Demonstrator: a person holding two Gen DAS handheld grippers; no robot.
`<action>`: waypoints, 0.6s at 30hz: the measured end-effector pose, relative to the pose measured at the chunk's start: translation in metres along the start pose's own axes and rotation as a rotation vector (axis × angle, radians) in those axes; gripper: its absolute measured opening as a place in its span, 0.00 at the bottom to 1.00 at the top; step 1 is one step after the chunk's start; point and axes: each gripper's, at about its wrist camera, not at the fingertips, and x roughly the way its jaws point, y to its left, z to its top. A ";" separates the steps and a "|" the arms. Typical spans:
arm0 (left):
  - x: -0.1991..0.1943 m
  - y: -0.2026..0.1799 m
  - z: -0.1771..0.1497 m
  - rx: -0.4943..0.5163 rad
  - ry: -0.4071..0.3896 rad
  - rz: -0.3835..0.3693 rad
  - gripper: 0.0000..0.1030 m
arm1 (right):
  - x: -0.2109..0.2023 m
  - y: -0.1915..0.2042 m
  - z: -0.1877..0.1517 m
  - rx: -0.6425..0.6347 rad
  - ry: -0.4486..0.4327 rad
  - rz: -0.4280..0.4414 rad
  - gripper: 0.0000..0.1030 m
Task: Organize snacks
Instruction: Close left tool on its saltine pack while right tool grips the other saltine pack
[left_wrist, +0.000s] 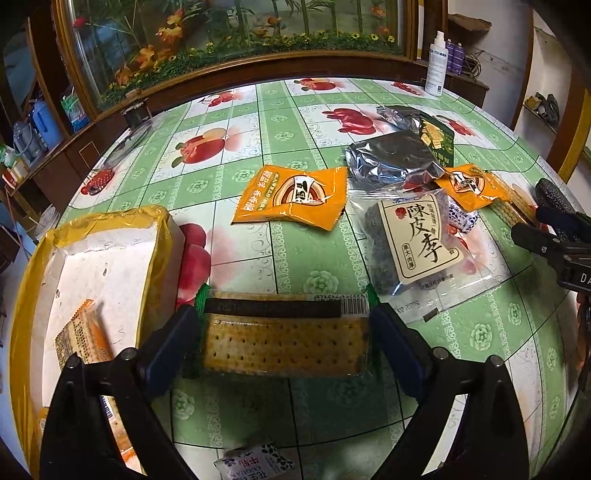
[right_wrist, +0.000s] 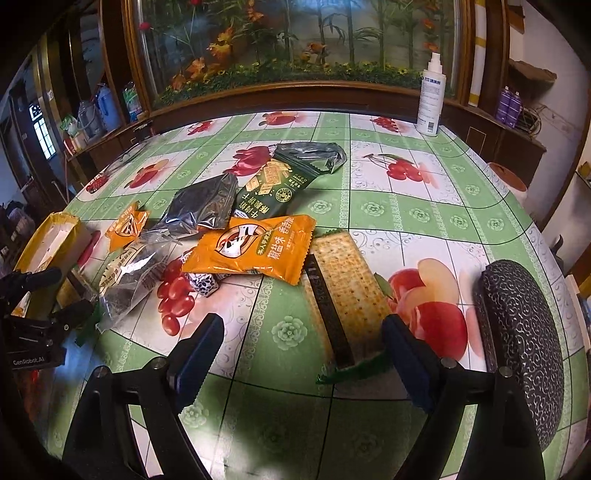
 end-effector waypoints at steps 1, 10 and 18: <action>0.001 0.001 0.000 -0.002 0.001 -0.002 0.97 | 0.001 0.000 0.001 -0.001 -0.002 -0.003 0.87; 0.008 0.003 0.003 -0.001 0.008 -0.021 1.00 | 0.007 -0.004 0.010 -0.013 -0.012 -0.020 0.88; 0.011 0.005 0.005 -0.009 0.005 -0.036 1.00 | 0.026 -0.011 0.012 -0.050 0.033 -0.047 0.88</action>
